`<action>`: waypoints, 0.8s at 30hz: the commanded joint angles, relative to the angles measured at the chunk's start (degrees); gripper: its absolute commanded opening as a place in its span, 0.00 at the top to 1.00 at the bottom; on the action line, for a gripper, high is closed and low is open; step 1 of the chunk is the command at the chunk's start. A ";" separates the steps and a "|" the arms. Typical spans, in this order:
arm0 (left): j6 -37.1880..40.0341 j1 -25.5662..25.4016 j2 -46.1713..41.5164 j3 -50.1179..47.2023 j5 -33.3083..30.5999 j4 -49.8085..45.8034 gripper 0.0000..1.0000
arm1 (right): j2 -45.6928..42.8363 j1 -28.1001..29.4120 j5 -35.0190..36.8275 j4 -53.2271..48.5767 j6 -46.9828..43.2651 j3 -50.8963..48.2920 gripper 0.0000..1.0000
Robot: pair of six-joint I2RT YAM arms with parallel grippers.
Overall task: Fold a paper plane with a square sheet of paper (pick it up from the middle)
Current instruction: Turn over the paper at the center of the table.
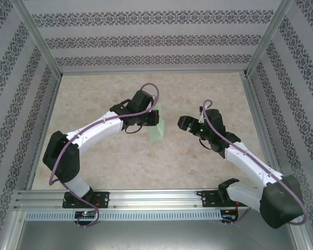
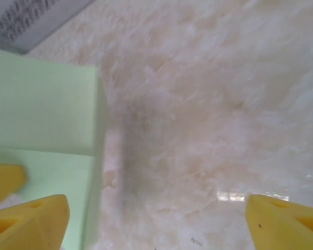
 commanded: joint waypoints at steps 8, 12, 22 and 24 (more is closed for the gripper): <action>13.94 -6.81 10.18 16.46 -42.35 -28.09 0.97 | -7.26 -3.34 11.54 -4.86 1.82 -2.31 0.02; 13.92 -9.73 19.92 20.84 -53.67 -30.00 0.97 | -6.13 -4.38 10.71 -7.73 2.68 -1.09 0.02; 13.88 -13.86 35.25 26.26 -55.52 -27.59 0.97 | -6.23 -8.64 13.10 -17.58 6.71 2.86 0.02; 13.32 -14.35 36.08 25.29 -53.09 -25.98 0.97 | -6.25 -8.79 13.82 -19.24 6.52 3.45 0.03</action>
